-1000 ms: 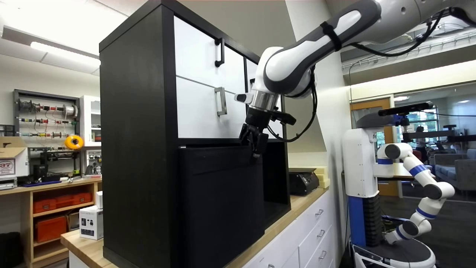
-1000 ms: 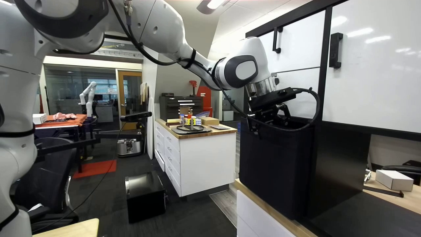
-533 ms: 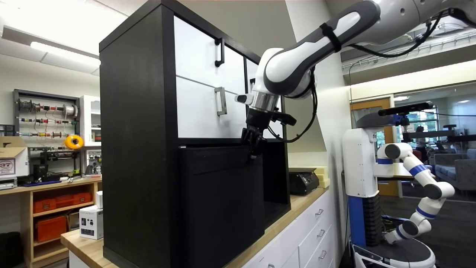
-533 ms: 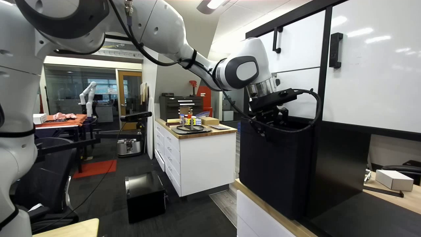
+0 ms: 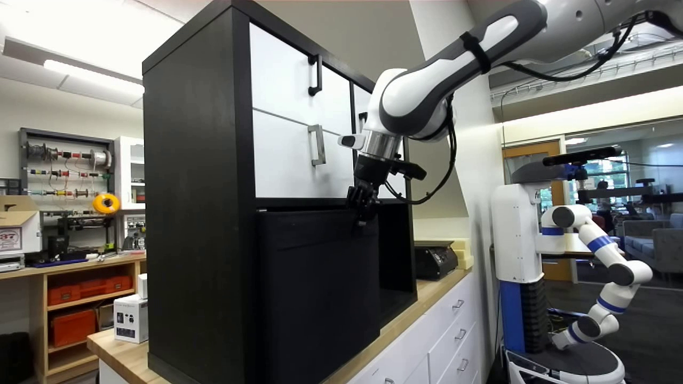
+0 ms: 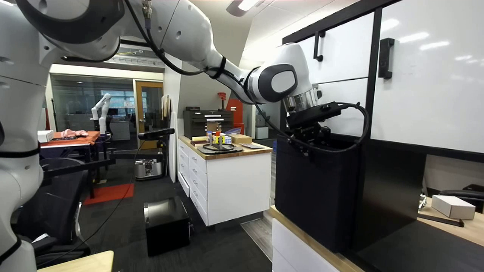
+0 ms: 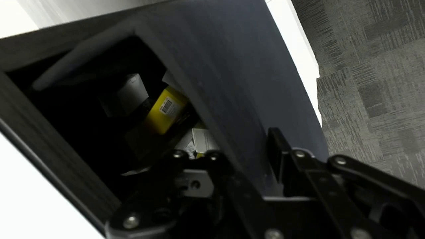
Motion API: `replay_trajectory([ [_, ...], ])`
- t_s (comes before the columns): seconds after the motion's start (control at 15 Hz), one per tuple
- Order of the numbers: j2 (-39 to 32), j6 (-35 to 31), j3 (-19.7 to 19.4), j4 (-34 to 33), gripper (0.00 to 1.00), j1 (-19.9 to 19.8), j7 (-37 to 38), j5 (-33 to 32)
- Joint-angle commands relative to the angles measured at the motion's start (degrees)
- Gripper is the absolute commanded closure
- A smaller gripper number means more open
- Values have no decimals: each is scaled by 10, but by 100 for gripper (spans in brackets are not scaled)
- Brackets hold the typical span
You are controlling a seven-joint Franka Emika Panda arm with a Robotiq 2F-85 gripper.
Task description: Pull the storage box under the drawers
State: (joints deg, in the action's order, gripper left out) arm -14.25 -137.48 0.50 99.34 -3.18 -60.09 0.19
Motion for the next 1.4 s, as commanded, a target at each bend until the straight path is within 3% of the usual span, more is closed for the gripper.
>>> replay_trajectory([
  [0.0,41,-25,12,60,95,-10,-15,16],
  [0.67,123,-96,6,188,95,-8,-21,16],
  [1.33,194,-102,-7,272,95,5,-23,11],
])
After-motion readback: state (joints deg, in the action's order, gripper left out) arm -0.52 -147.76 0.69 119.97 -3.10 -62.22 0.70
